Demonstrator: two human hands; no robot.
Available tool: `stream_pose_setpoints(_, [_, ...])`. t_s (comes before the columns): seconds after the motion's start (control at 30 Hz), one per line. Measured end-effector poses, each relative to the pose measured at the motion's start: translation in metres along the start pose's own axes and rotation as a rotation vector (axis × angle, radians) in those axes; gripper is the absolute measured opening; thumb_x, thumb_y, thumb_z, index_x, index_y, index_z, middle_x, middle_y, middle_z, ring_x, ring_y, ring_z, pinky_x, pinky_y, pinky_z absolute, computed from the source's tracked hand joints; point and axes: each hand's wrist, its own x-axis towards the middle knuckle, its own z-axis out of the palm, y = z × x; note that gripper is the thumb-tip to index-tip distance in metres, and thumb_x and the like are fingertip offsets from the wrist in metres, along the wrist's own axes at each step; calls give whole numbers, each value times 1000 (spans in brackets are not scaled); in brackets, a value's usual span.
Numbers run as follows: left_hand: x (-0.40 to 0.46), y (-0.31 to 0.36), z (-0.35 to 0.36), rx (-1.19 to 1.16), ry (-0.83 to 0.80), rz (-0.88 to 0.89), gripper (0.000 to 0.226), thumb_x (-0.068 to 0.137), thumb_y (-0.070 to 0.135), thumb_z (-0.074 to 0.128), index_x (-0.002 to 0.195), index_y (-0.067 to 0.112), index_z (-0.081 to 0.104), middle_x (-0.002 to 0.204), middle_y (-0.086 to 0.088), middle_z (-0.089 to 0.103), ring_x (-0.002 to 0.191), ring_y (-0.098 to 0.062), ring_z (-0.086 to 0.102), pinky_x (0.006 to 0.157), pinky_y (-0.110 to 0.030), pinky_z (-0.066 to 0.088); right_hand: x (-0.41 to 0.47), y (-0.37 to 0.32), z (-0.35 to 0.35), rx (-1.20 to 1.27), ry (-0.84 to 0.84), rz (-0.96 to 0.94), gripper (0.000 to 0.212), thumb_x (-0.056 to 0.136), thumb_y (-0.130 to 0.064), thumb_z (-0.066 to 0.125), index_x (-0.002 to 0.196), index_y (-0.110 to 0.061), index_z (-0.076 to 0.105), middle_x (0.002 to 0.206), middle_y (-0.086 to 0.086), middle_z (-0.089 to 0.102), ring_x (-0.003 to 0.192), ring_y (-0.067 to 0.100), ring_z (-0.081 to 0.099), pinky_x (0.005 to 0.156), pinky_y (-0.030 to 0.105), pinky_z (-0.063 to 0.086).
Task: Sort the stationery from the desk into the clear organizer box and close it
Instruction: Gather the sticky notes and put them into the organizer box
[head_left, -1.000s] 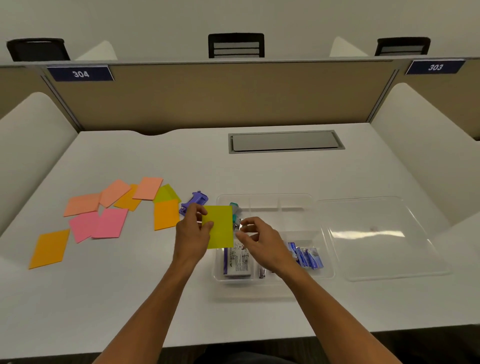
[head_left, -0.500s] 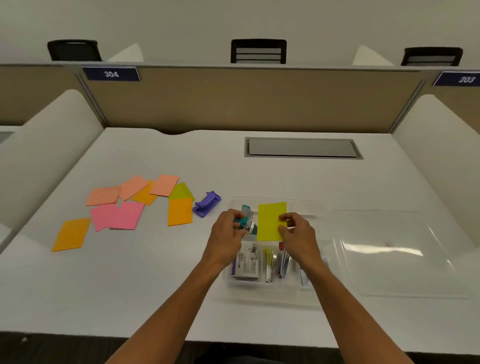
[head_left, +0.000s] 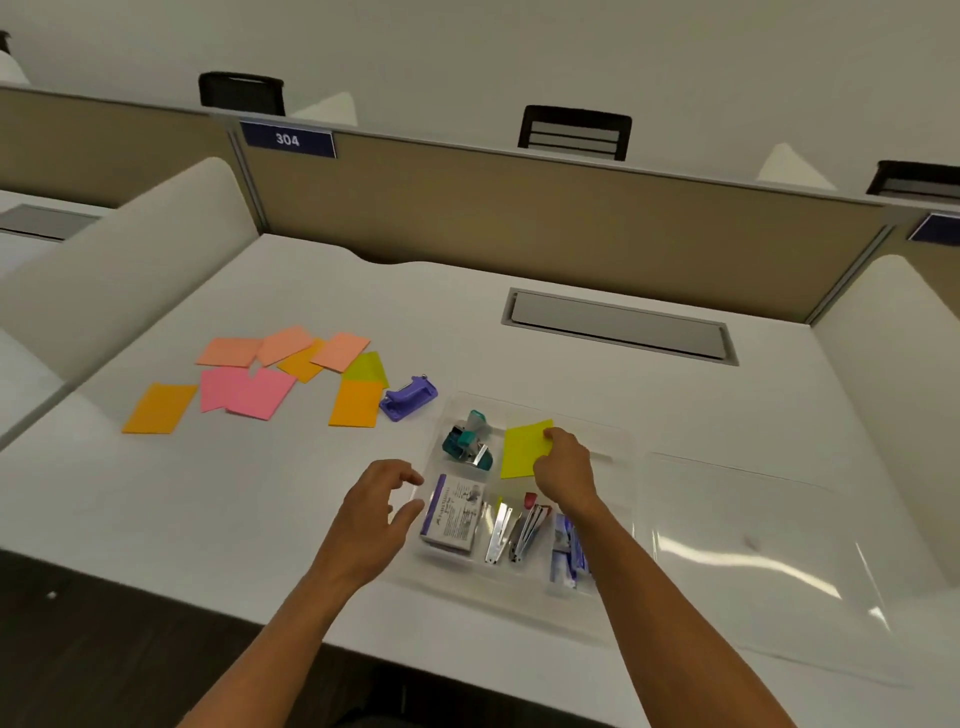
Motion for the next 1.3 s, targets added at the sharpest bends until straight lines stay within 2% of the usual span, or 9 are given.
stream_pose_setpoints(0.23, [-33, -17, -2, 35, 5, -13, 24, 88, 27, 66, 107, 35, 54, 132, 12, 47, 112, -9, 53, 88, -16, 48, 8, -2, 0, 51, 29, 19, 37, 89, 6, 47, 126, 10, 51, 129, 25, 54, 118, 37, 52, 91, 36, 43])
stream_pose_setpoints(0.33, [-27, -21, -4, 55, -16, 9, 23, 89, 28, 65, 108, 35, 54, 134, 11, 46, 115, -8, 51, 92, -19, 48, 9, -4, 2, -105, -103, -6, 25, 90, 6, 46, 111, 6, 57, 120, 26, 59, 110, 38, 57, 74, 31, 44])
stream_pose_setpoints(0.4, [-16, -24, -9, 82, -17, 30, 23, 89, 29, 65, 108, 35, 55, 134, 9, 47, 118, -10, 51, 95, -24, 49, 8, -7, 7, -214, -111, -35, 13, 87, 9, 47, 91, 0, 57, 109, 26, 63, 96, 36, 62, 57, 26, 38])
stream_pose_setpoints(0.47, [-3, -26, -14, 90, -4, 34, 23, 88, 29, 65, 110, 32, 57, 135, 7, 48, 120, -13, 52, 98, -32, 50, 9, -10, 14, -302, -95, -48, 13, 85, 10, 51, 88, -2, 56, 107, 23, 63, 86, 33, 62, 48, 25, 34])
stream_pose_setpoints(0.6, [17, -35, -23, 77, 11, 47, 25, 88, 28, 66, 112, 28, 60, 135, 5, 49, 122, -14, 51, 99, -31, 48, 9, -15, 22, -344, 12, -65, 41, 86, 4, 49, 125, -5, 57, 123, 15, 59, 106, 32, 60, 75, 34, 51])
stream_pose_setpoints(0.8, [47, -69, -55, 86, 32, 21, 32, 89, 30, 64, 120, 25, 59, 138, 3, 46, 127, -13, 45, 99, -24, 39, 10, -53, 45, -146, 153, -163, 44, 98, -19, 53, 141, -20, 46, 147, 2, 46, 133, 23, 45, 105, 38, 40])
stream_pose_setpoints(1.03, [75, -127, -98, 86, 54, -69, 37, 89, 31, 64, 124, 23, 58, 143, 2, 42, 131, -16, 41, 102, -27, 37, 12, -113, 106, -132, 152, -473, 39, 96, -20, 58, 135, -20, 53, 143, 2, 50, 132, 19, 45, 113, 35, 36])
stream_pose_setpoints(1.2, [93, -181, -133, 107, 108, -158, 40, 87, 33, 66, 124, 22, 58, 141, -2, 45, 126, -24, 44, 101, -42, 42, 19, -146, 160, -181, -4, -516, 46, 95, -24, 61, 138, -20, 47, 144, -1, 48, 130, 17, 45, 104, 22, 32])
stream_pose_setpoints(1.3, [101, -211, -152, 85, 138, -242, 41, 85, 30, 69, 123, 18, 58, 139, -7, 46, 126, -29, 45, 100, -44, 43, 31, -160, 187, -244, -103, -508, 54, 95, -29, 61, 144, -22, 40, 150, -1, 41, 137, 17, 39, 110, 31, 34])
